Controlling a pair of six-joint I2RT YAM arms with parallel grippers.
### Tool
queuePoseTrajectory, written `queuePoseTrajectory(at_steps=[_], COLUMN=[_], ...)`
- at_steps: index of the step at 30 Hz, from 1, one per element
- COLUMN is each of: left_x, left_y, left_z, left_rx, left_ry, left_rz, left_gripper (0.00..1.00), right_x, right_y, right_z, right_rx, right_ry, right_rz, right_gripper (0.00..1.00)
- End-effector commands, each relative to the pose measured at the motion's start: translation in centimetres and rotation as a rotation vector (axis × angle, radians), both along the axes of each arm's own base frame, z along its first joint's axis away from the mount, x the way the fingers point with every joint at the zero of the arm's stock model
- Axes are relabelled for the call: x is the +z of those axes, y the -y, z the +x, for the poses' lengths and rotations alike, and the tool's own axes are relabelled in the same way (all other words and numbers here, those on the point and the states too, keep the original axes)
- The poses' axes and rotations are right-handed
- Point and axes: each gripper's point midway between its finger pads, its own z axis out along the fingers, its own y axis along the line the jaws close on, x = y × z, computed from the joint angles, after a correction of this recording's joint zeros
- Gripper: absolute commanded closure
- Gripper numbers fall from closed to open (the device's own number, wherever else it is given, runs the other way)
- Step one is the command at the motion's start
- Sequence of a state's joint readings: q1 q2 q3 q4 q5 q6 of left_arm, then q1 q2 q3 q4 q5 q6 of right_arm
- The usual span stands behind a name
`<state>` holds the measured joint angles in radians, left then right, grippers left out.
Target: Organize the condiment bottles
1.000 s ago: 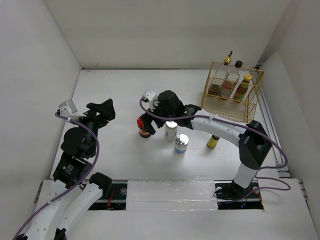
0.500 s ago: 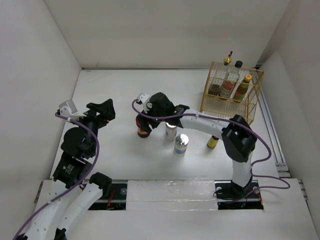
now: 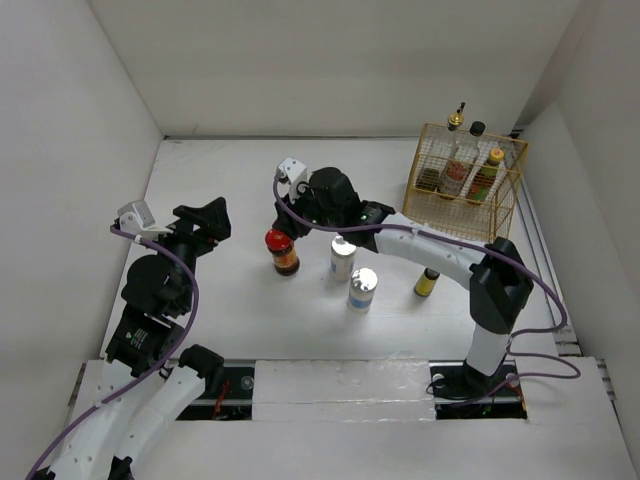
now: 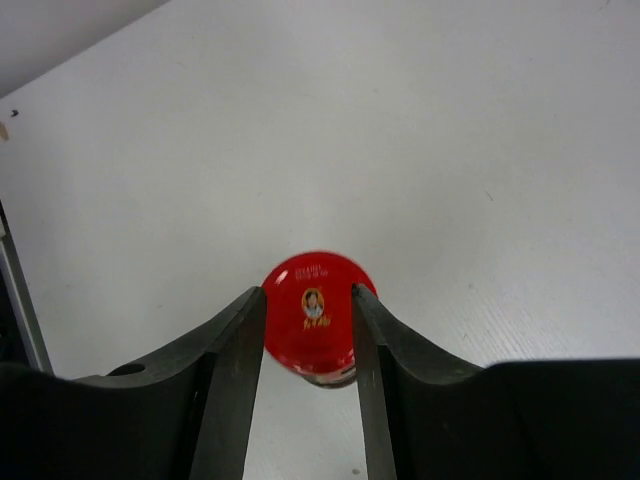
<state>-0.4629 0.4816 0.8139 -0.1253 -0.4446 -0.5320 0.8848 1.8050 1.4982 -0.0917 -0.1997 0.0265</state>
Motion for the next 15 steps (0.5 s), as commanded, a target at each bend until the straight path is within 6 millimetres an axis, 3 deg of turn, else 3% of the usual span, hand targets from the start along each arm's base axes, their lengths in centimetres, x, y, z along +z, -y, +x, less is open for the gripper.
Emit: queuePoseTrajectory(at_steps=[1,4,5,7,12,15], left_x=[1.8,1.4,1.2,1.2,1.2,1.2], left_y=[0.0,0.1,0.4,0.4,0.2,0.2], left_z=[-0.2,-0.1,0.1,0.1,0.1,0.1], left_rx=[-0.010,-0.010,-0.019,-0.019,-0.010,-0.010], left_ry=[0.059,0.051,0.043,0.043,0.043,0.043], left_rz=[-0.015,-0.011,-0.006,-0.006,-0.007,-0.007], left_gripper=[0.15,0.15,0.15,0.15,0.15,0.15], right_x=[0.4,-2.4,-2.9,-2.5,-3.2,-2.8], right_y=[-0.6,-0.5,-0.9,-1.5,-1.2,-0.4], right_z=[-0.3,-1.5,-1.8,-2.0,-1.7,-2.8], right_rx=[0.013,0.022,0.031,0.044,0.021,0.022], right_ry=[-0.003,-0.063,-0.069,-0.060,-0.050,-0.046], right_rz=[0.028,-0.008,-0.015,-0.018,-0.065,-0.066], right_gripper=[0.55,0.43,0.24,0.13,0.03,0.01])
